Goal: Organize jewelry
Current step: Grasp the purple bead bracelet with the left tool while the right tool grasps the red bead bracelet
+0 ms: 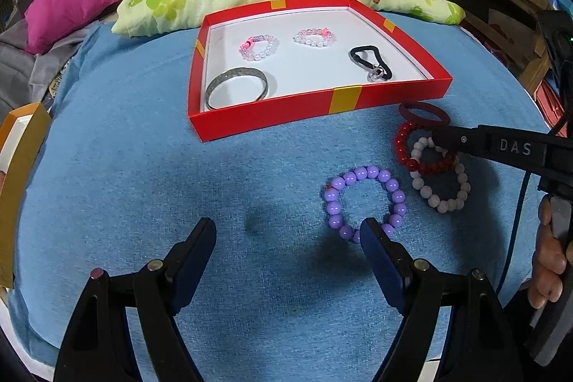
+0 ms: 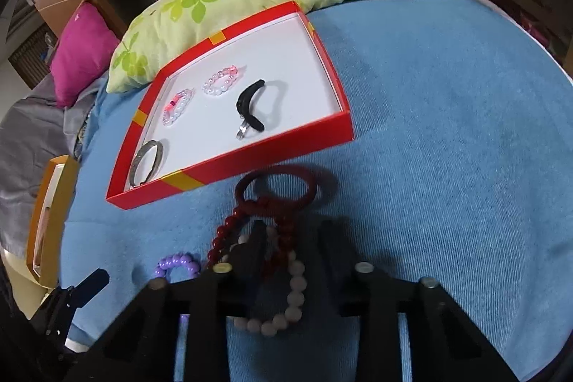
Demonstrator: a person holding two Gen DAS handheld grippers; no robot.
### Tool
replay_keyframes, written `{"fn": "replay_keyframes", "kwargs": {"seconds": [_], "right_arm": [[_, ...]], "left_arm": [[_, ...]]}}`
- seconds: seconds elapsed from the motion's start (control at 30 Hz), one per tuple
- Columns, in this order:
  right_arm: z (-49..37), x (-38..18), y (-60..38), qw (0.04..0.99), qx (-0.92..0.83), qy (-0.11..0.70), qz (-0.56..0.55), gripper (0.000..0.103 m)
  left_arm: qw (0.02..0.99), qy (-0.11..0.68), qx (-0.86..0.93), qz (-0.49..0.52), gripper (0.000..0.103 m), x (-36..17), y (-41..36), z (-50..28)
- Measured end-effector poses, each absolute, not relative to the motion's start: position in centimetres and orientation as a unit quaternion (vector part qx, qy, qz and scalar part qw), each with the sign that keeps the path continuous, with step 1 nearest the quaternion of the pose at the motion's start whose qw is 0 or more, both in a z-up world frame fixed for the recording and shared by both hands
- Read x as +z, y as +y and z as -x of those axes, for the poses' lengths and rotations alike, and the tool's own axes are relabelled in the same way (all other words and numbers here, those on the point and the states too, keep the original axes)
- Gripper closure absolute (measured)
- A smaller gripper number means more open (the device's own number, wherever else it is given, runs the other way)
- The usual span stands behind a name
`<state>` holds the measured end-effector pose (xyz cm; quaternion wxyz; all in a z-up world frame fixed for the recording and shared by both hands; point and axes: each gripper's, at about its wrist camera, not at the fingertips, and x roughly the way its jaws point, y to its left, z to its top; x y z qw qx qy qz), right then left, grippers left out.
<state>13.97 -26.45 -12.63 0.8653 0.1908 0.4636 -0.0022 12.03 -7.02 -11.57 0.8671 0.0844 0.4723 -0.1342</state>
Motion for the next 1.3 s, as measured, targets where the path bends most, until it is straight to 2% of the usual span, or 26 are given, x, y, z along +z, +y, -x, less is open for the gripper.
{"fn": "replay_keyframes", "kwargs": {"seconds": [0.03,0.23,0.43,0.7,0.73,0.8,0.87,0.9,0.97,1.23,1.3], "right_arm": [[-14.0,-12.6,-26.3,0.866,0.004,0.463,-0.19,0.092],[-13.7,-12.1,-25.9,0.876,0.005,0.452,-0.171,0.092],[-12.9,-11.4,-27.4,0.876,0.004,0.439,-0.201,0.092],[-12.0,-11.1,-29.0,0.87,0.007,0.435,-0.233,0.092],[-11.9,-11.0,-29.1,0.869,0.008,0.434,-0.237,0.092],[-11.8,-10.9,-29.3,0.868,0.01,0.433,-0.243,0.092],[-11.6,-10.8,-29.5,0.867,0.014,0.43,-0.25,0.092],[-11.4,-10.7,-29.5,0.867,0.016,0.429,-0.253,0.092],[-11.4,-10.6,-29.5,0.867,0.019,0.427,-0.256,0.092],[-11.5,-10.7,-28.6,0.865,0.029,0.43,-0.256,0.092],[-11.5,-10.5,-28.3,0.867,0.035,0.427,-0.255,0.092]], "left_arm": [[0.866,0.473,-0.139,-0.082,0.02,-11.6,-7.1,-12.0],[0.857,0.478,-0.182,-0.063,0.02,-11.8,-8.3,-11.9],[0.846,0.493,-0.197,-0.053,0.02,-13.1,-9.5,-12.5],[0.858,0.472,-0.197,-0.051,0.019,-13.1,-9.8,-12.8],[0.859,0.47,-0.199,-0.046,0.022,-13.0,-9.7,-12.8],[0.863,0.464,-0.195,-0.048,0.037,-13.0,-9.5,-12.9],[0.868,0.457,-0.189,-0.051,0.061,-12.8,-9.2,-13.0],[0.868,0.456,-0.19,-0.049,0.066,-12.8,-9.0,-13.0],[0.868,0.455,-0.191,-0.048,0.081,-12.8,-8.7,-13.0],[0.871,0.455,-0.182,-0.029,0.086,-12.5,-6.7,-13.9],[0.874,0.452,-0.179,-0.025,0.093,-12.3,-6.3,-13.7]]}}
